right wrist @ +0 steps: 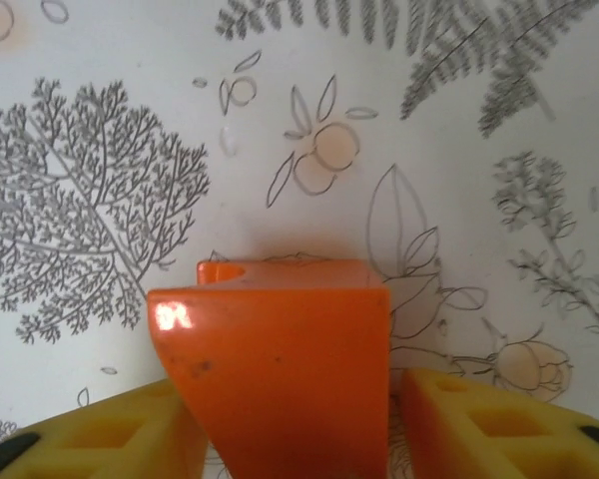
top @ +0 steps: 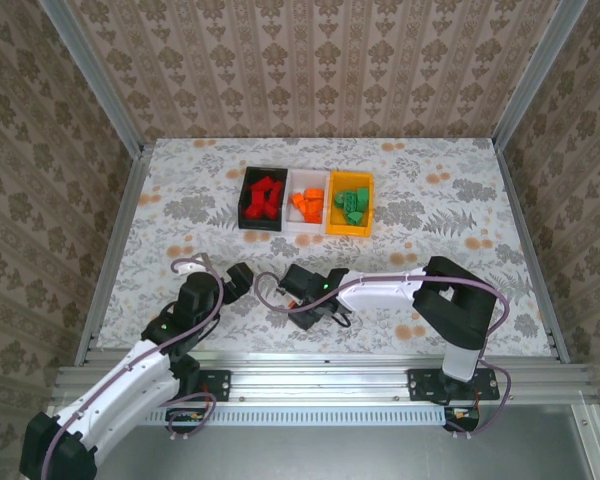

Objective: Sort the legos into containers by color

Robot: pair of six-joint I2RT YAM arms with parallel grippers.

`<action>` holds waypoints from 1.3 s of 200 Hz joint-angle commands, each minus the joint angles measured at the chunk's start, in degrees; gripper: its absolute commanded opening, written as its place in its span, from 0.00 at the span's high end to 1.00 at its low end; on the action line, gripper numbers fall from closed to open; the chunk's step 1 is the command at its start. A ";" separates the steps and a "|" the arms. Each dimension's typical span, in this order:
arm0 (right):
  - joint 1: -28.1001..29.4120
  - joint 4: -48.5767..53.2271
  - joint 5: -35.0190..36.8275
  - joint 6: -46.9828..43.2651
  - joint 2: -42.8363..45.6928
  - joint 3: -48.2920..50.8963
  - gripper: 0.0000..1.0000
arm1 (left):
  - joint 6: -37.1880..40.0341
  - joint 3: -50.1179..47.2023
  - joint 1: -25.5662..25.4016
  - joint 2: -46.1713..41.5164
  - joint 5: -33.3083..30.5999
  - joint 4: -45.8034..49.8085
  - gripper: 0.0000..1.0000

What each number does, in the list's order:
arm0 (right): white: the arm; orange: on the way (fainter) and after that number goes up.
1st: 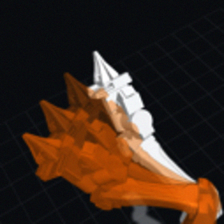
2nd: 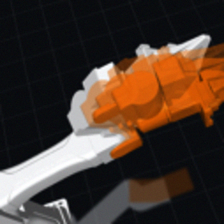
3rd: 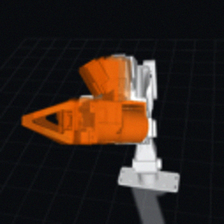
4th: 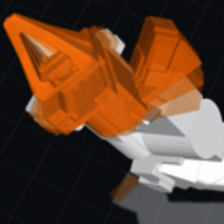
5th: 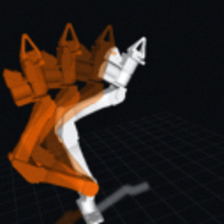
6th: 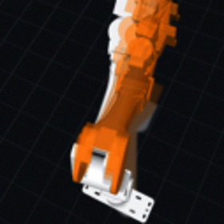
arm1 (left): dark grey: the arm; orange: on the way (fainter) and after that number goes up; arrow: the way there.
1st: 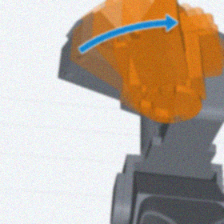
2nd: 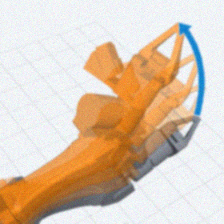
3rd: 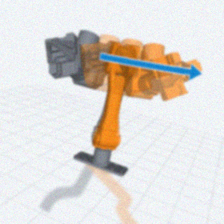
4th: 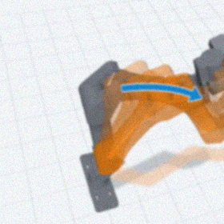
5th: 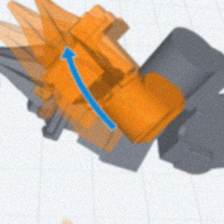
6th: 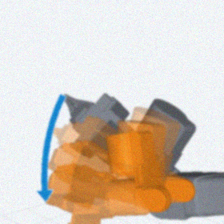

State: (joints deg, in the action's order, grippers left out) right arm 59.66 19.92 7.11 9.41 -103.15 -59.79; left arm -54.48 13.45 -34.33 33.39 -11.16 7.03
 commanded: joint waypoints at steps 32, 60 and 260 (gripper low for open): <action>0.11 -1.73 6.85 1.18 2.44 1.01 0.64 | -0.45 -0.62 0.60 -0.25 0.74 -1.04 0.00; 0.11 -3.09 8.21 1.92 4.10 2.02 0.69 | -0.63 -1.14 0.58 -0.23 0.81 -1.40 0.00; -25.22 7.35 1.92 -3.86 -19.31 -44.04 0.65 | 1.92 1.30 4.07 -2.54 5.76 6.24 0.00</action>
State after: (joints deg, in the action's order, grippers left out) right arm 35.53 23.44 11.55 7.14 -119.31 -96.84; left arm -53.95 13.52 -31.00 31.46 -6.81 11.42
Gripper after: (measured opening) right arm 0.331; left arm 0.997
